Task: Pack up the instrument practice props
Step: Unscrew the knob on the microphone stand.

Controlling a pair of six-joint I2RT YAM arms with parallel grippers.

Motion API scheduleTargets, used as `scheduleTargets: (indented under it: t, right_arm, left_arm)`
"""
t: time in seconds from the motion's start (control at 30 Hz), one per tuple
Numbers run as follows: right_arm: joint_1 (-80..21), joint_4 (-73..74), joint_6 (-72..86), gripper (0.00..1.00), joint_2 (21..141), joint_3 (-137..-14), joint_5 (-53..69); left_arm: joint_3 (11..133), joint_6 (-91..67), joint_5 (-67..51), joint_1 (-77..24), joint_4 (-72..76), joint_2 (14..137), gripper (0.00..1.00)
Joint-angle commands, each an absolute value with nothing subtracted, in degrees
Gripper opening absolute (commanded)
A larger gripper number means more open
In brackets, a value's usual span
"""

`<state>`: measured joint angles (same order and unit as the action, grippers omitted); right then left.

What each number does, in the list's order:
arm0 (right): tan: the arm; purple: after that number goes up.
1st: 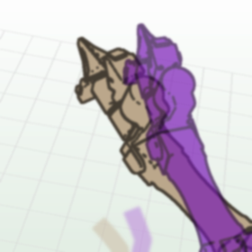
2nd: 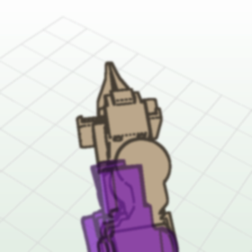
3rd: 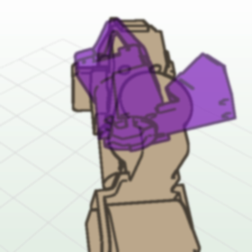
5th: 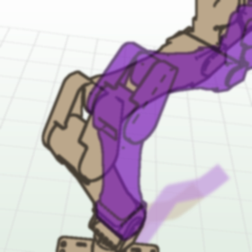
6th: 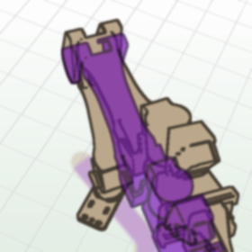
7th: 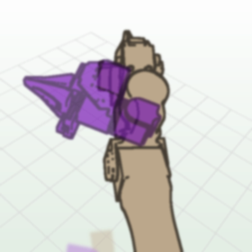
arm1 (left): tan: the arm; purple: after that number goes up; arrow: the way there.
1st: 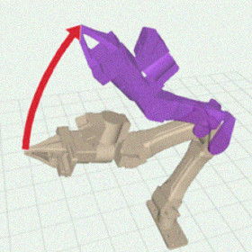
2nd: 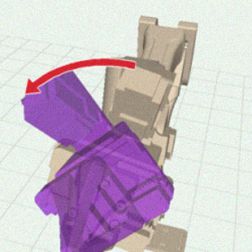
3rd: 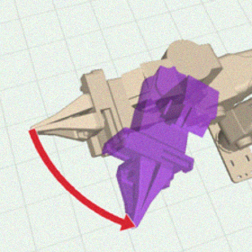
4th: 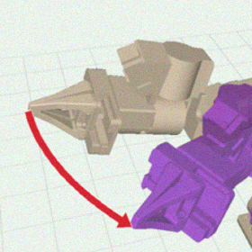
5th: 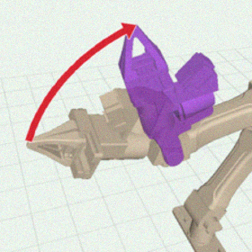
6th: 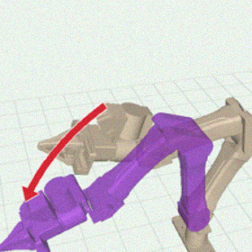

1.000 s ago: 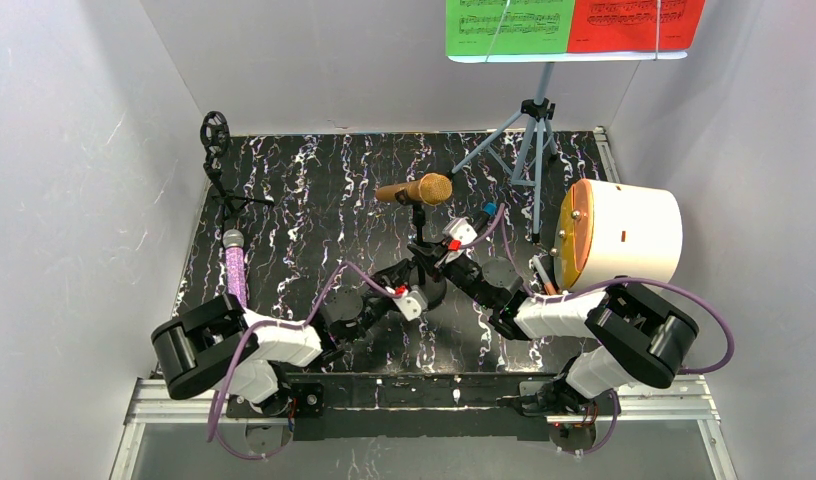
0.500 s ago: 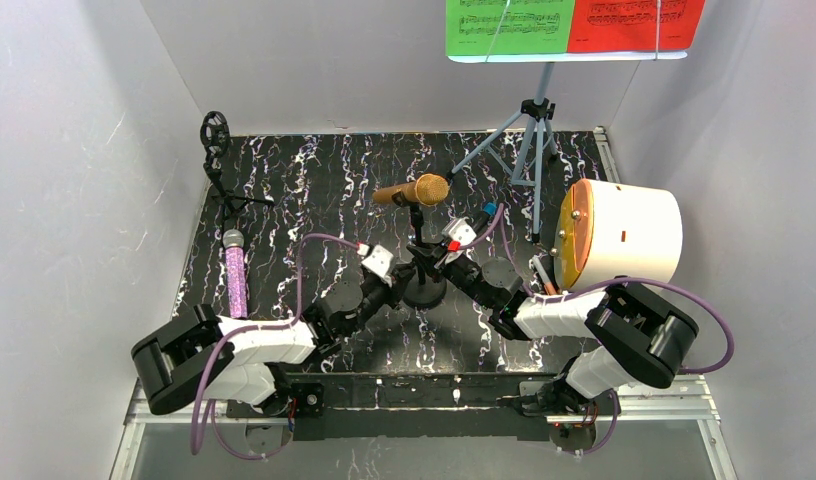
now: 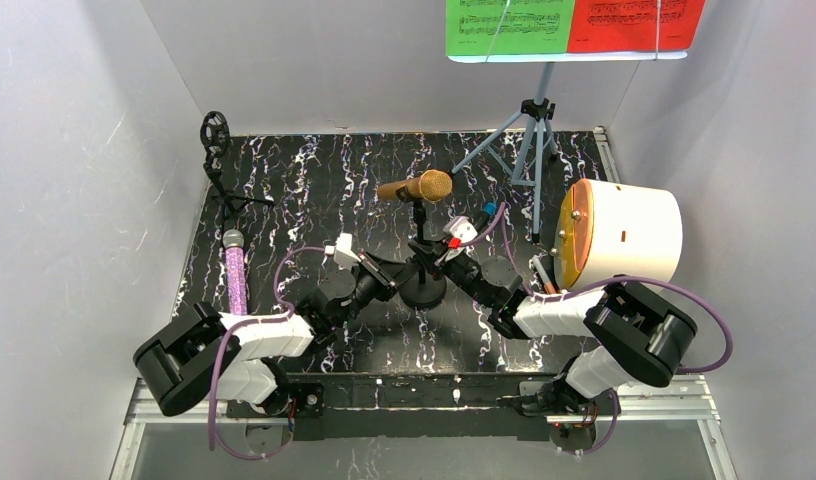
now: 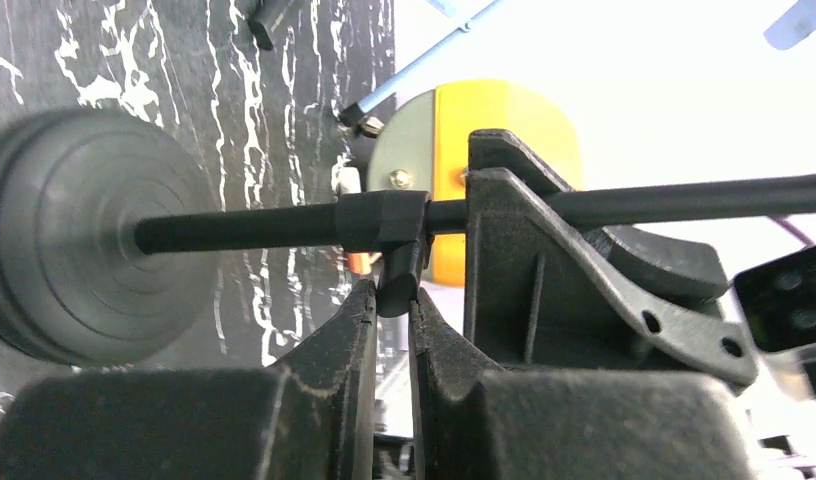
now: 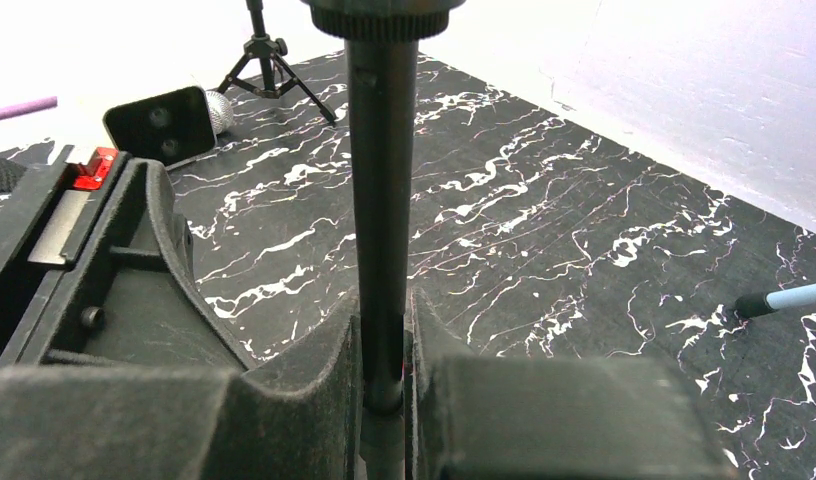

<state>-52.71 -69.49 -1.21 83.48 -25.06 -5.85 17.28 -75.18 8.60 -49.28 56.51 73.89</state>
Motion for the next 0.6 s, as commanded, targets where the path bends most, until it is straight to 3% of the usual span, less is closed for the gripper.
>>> scheduleTargets:
  t: [0.0,0.07,0.33,0.57]
  right_arm:
    - [-53.44,-69.08,-1.93,0.01,84.20,-26.72,-3.78]
    - [-53.44,-69.08,-1.93,0.01,84.12,-26.72,-3.87]
    - [-53.43,-69.08,-1.98,0.01,83.59,-26.54,-3.82]
    - [-53.37,-69.15,-1.94,0.01,84.02,-26.63,-3.60]
  left_arm:
    - [17.66,-92.50,8.81,-48.70,63.56,72.40,0.00]
    - [16.97,-92.42,9.37,-48.51,63.55,71.50,0.00]
    - [14.77,-72.58,7.71,-47.69,62.32,67.13,0.42]
    - [16.80,-45.50,3.32,-47.46,52.10,60.64,0.54]
